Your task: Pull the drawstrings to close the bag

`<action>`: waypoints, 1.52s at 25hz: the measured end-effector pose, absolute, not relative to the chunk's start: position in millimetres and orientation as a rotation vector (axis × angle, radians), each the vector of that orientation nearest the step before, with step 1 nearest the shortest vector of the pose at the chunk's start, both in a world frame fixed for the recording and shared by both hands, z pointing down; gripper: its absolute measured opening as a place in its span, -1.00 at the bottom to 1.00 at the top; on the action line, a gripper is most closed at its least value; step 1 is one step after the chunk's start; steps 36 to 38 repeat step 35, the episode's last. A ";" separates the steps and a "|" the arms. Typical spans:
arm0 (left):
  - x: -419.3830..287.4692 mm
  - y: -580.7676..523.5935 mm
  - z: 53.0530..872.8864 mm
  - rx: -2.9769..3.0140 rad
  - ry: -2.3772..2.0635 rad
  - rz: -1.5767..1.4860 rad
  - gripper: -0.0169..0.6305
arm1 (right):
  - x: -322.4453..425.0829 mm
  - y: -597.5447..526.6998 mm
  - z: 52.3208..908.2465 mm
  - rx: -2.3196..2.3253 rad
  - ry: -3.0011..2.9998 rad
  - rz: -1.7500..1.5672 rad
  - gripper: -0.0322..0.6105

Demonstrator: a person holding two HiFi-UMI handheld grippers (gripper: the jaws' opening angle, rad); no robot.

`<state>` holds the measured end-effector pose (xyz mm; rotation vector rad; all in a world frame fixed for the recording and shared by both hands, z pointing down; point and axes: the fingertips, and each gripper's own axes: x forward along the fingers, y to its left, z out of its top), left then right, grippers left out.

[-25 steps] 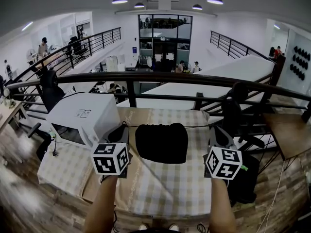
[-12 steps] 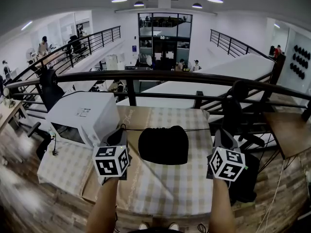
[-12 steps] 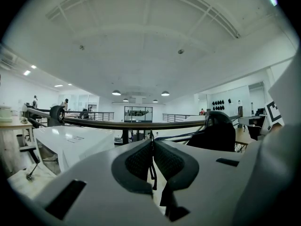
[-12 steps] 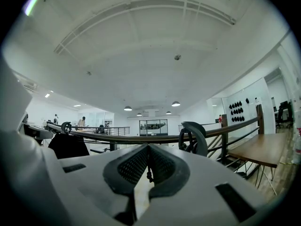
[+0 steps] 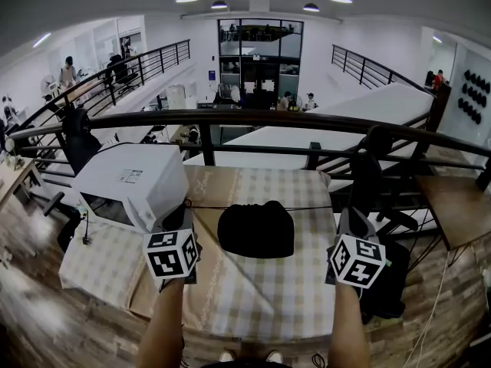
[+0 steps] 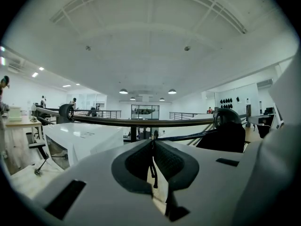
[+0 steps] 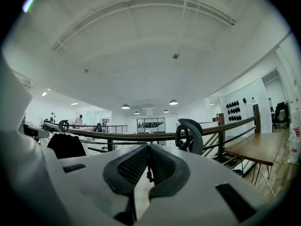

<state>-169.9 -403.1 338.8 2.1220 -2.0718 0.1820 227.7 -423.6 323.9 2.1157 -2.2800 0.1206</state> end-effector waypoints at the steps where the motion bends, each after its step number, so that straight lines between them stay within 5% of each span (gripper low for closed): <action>1: -171.3 -402.9 338.9 2.116 -2.079 0.181 -0.85 | 227.6 -423.4 323.9 2.114 -2.282 0.120 -0.83; 38: -171.5 -408.2 345.4 2.151 -2.105 0.267 -0.85 | 228.8 -424.5 315.5 2.123 -2.250 0.030 -0.83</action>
